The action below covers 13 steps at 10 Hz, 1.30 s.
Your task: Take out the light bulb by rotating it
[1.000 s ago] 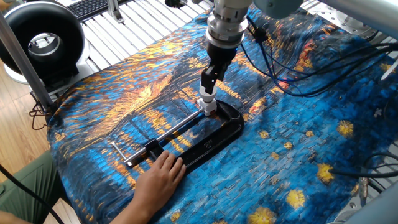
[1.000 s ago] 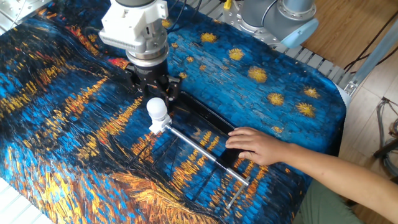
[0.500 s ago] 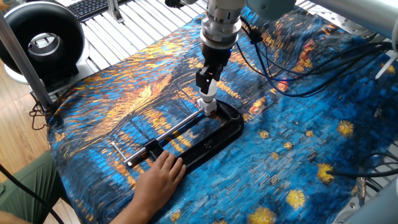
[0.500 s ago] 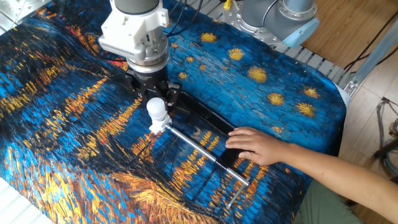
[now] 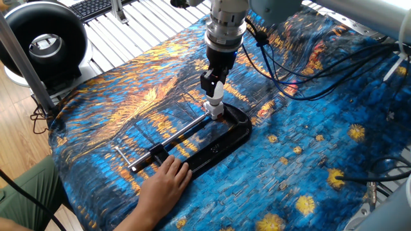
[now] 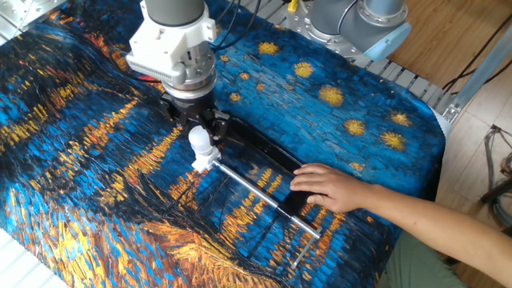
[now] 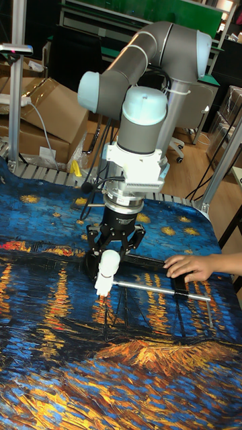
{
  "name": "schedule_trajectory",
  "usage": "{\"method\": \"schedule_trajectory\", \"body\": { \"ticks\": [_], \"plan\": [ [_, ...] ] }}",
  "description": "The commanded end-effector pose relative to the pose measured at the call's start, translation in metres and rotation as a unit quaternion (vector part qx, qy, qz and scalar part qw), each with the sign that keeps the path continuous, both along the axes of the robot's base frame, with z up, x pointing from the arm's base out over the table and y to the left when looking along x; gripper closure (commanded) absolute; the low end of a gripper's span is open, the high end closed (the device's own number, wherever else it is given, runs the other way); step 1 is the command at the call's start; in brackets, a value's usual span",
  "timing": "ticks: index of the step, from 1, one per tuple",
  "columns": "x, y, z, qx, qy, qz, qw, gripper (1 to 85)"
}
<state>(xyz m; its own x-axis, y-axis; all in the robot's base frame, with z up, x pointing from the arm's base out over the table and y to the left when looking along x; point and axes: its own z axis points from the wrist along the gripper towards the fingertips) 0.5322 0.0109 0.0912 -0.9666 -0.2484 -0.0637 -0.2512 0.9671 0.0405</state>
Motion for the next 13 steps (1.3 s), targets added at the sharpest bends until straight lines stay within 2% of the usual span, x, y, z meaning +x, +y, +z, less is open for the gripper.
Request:
{"method": "schedule_trajectory", "body": {
  "ticks": [1, 6, 9, 11, 13],
  "plan": [
    [0.0017, 0.0040, 0.0000, 0.009, 0.001, -0.016, 0.9998, 33.3],
    [0.0028, 0.0007, -0.0011, -0.001, 0.001, -0.025, 0.9997, 37.3],
    [0.0016, -0.0018, -0.0007, -0.009, 0.002, -0.033, 0.9994, 44.7],
    [0.0004, -0.0031, 0.0023, -0.014, 0.002, -0.031, 0.9994, 52.0],
    [0.0012, 0.0000, -0.0009, -0.028, -0.005, -0.034, 0.9990, 62.3]
  ]
}}
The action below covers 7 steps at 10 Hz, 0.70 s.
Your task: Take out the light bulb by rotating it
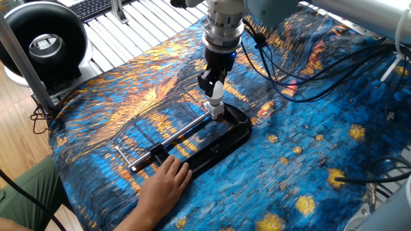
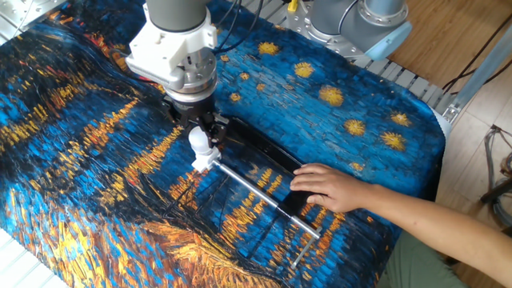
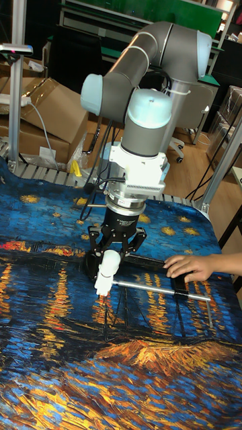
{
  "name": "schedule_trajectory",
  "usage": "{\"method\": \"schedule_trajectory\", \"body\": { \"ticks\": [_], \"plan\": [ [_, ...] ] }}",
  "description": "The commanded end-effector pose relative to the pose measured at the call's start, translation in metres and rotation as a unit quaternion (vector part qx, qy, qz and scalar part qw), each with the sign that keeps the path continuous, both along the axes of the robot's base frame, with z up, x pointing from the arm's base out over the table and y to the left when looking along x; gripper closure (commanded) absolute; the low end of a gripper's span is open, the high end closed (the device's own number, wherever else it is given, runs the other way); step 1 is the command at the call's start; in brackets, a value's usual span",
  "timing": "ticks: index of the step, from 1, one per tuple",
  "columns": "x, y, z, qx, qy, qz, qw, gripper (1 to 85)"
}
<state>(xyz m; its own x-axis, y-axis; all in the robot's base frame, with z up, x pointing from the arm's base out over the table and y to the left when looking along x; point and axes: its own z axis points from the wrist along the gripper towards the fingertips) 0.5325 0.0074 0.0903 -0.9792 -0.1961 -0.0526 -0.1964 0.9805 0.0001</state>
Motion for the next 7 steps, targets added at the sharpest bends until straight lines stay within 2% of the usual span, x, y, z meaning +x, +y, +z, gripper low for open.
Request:
{"method": "schedule_trajectory", "body": {
  "ticks": [1, 3, 4, 5, 7],
  "plan": [
    [0.002, 0.008, -0.003, -0.014, -0.012, -0.006, 0.9998, 66.3],
    [0.002, 0.011, 0.000, -0.015, -0.019, 0.022, 0.9995, 73.3],
    [0.001, 0.003, 0.008, -0.026, -0.020, 0.057, 0.9979, 74.0],
    [0.000, -0.001, 0.014, -0.030, -0.023, 0.087, 0.9955, 74.3],
    [0.004, -0.004, 0.013, -0.038, -0.036, 0.141, 0.9886, 74.3]
  ]
}}
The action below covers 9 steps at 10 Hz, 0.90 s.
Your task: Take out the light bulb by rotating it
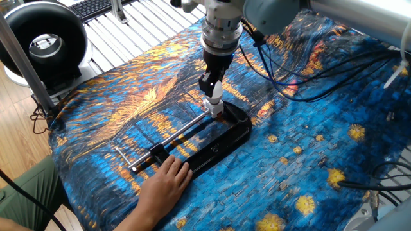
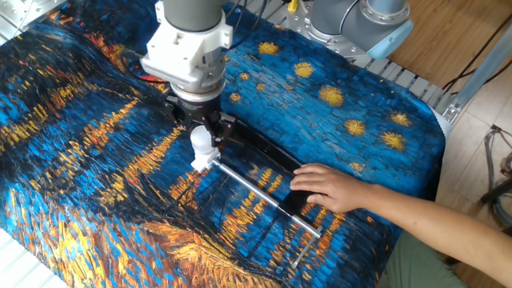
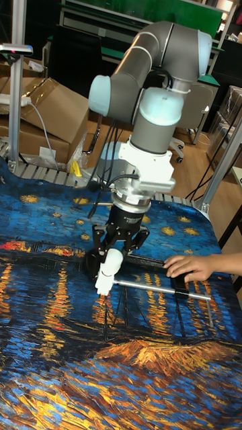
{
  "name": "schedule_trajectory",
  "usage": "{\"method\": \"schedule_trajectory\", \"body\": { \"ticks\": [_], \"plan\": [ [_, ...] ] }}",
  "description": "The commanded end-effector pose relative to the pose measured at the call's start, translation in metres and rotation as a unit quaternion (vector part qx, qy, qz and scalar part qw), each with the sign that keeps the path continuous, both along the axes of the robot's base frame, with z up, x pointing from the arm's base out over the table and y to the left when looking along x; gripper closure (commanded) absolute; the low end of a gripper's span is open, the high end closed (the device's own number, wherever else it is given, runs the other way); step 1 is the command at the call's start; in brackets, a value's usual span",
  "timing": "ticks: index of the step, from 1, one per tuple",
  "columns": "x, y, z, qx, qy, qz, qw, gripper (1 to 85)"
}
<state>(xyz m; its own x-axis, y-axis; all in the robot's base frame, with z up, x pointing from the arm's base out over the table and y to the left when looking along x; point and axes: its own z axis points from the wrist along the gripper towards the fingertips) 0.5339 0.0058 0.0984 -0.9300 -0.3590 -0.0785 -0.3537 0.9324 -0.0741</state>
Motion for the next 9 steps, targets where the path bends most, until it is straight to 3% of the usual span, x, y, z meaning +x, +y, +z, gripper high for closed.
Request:
{"method": "schedule_trajectory", "body": {
  "ticks": [1, 4, 7, 9],
  "plan": [
    [0.006, -0.006, 0.003, -0.014, -0.020, 0.088, 0.9958, 74.3],
    [0.008, -0.014, 0.001, -0.031, -0.025, 0.159, 0.9864, 75.0],
    [0.009, -0.016, 0.001, -0.045, -0.022, 0.234, 0.9710, 76.3],
    [0.014, -0.011, 0.000, -0.047, -0.030, 0.284, 0.9572, 77.3]
  ]
}}
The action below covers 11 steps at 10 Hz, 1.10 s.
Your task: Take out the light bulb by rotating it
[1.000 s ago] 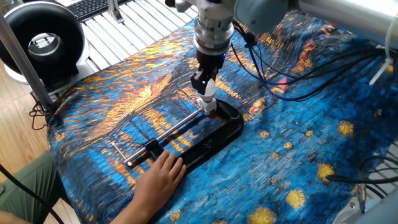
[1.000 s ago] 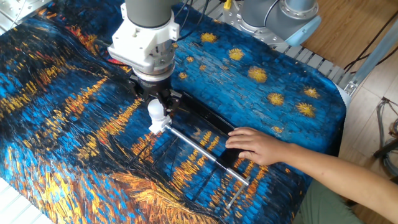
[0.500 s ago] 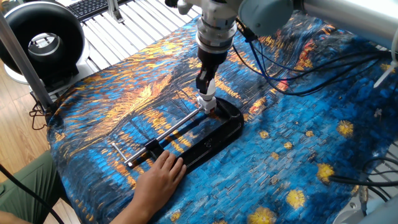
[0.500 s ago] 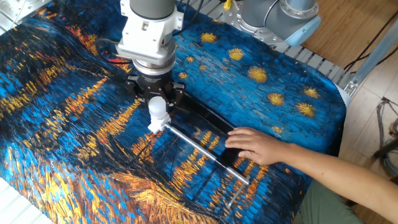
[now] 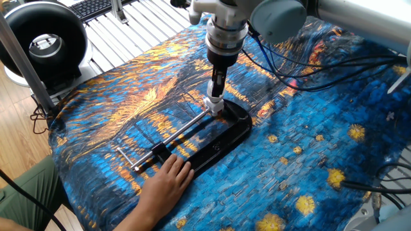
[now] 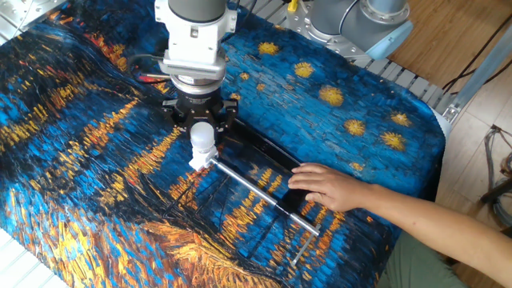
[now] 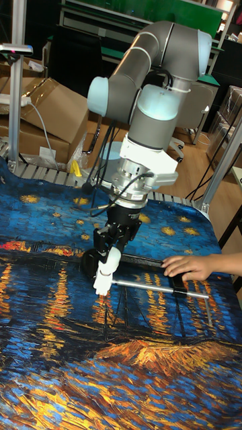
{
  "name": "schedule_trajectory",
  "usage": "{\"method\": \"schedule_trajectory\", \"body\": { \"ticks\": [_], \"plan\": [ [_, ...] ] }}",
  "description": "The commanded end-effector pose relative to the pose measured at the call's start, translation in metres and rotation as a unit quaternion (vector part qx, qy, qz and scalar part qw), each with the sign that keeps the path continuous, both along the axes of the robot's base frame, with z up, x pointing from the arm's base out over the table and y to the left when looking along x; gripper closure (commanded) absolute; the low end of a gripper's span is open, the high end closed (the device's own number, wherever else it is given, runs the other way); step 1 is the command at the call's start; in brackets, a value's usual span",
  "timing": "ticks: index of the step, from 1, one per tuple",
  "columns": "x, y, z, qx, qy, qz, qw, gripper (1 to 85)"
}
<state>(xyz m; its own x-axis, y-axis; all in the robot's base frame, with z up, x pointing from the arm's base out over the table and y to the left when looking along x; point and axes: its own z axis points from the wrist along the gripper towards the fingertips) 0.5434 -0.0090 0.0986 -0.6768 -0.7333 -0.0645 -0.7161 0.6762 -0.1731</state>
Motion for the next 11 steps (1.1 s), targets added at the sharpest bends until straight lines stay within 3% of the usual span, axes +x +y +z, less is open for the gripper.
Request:
{"method": "schedule_trajectory", "body": {
  "ticks": [1, 6, 9, 10, 11],
  "plan": [
    [0.0066, 0.0058, -0.0004, -0.003, -0.007, 0.086, 0.9962, 77.3],
    [0.0146, 0.0093, -0.0042, -0.013, -0.015, 0.171, 0.9851, 77.0],
    [0.0145, 0.0113, -0.0045, -0.015, -0.012, 0.190, 0.9815, 73.7],
    [0.0126, 0.0149, -0.0055, -0.009, -0.006, 0.197, 0.9803, 56.0],
    [0.0123, 0.0092, -0.0059, -0.022, 0.000, 0.209, 0.9776, 42.3]
  ]
}}
